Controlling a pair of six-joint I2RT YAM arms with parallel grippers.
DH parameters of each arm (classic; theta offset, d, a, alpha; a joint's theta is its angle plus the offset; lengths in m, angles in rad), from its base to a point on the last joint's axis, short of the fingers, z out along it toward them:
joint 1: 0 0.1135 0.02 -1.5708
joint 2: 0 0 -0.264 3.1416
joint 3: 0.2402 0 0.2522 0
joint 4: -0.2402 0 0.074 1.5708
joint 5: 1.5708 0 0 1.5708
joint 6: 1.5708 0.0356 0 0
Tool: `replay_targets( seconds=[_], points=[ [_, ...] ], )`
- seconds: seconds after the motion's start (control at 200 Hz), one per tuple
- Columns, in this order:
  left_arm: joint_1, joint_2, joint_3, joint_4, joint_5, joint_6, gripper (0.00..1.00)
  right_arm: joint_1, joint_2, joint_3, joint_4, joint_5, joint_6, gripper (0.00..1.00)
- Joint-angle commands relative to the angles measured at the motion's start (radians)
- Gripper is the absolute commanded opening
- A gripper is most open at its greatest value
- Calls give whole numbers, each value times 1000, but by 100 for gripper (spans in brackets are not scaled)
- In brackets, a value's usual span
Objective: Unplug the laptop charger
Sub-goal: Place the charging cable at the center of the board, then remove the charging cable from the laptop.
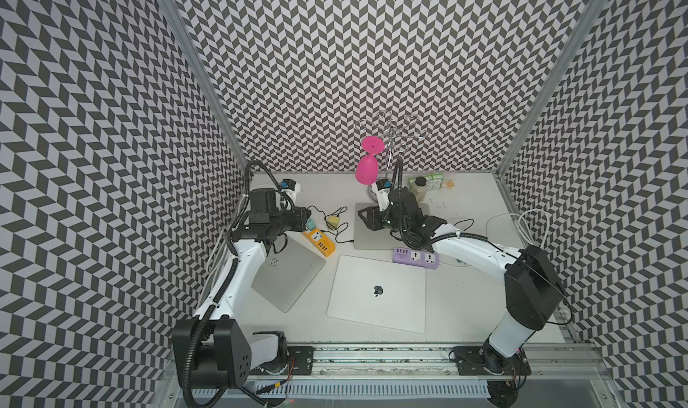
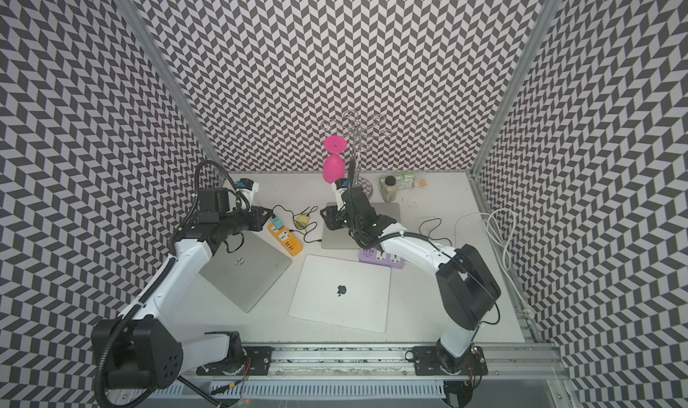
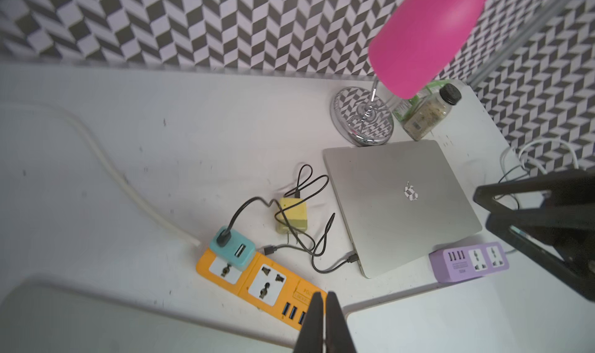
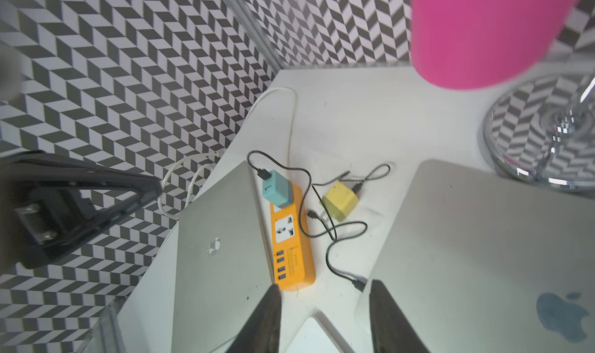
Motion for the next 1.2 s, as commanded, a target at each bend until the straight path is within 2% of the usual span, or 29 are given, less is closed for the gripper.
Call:
replay_targets(
  seconds=[0.0, 0.065, 0.17, 0.315, 0.466, 0.641, 0.911, 1.197],
  points=[
    [-22, 1, 19, 47, 77, 219, 11, -50, -27, -32, 68, -143, 128, 43],
    [-58, 14, 28, 31, 104, 340, 14, -79, -8, -34, 59, -216, 157, 43],
    [-127, 50, 49, -36, 85, 553, 18, -109, 31, -23, 35, -297, 205, 41],
    [-171, 110, 76, -106, 37, 739, 22, -123, 64, -35, 65, -367, 261, 40],
    [-178, 154, 77, -186, 120, 969, 33, -139, 105, -54, 134, -449, 324, 39],
    [-191, 243, 95, -182, 110, 1037, 34, -159, 131, -95, 217, -513, 391, 36],
    [-287, 386, 136, -123, -90, 1058, 34, -160, 175, -134, 300, -546, 455, 32],
    [-336, 548, 244, -161, -192, 1058, 32, -163, 222, -129, 317, -559, 476, 25]
  ],
)
